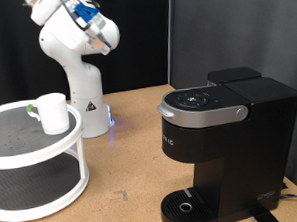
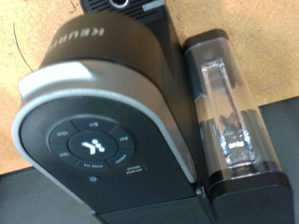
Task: Make a cup of coffee with the keurig machine
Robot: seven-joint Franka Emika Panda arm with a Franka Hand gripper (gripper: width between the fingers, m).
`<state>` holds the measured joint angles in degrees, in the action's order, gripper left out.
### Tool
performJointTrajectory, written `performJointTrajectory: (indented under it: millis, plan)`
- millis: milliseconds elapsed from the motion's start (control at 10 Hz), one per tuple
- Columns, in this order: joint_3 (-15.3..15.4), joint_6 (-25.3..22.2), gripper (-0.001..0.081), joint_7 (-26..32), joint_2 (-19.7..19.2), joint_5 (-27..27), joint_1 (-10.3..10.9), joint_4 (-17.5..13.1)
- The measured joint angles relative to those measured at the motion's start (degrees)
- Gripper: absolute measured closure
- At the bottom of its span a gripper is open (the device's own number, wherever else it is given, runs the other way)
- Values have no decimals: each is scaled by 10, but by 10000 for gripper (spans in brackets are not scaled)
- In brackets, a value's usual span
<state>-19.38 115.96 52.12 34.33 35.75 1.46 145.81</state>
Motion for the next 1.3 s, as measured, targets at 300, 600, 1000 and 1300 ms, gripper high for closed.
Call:
performJointTrajectory:
  millis: [300, 600, 1000, 1300]
  plan:
    - [-13, -53, 803, 0, 21, -31, -21, 2]
    - [-24, -53, 803, 29, 25, -32, -23, 4]
    - [-78, -164, 803, 62, 48, -111, -58, -12]
    - [-111, -241, 803, 79, 52, -184, -81, -40]
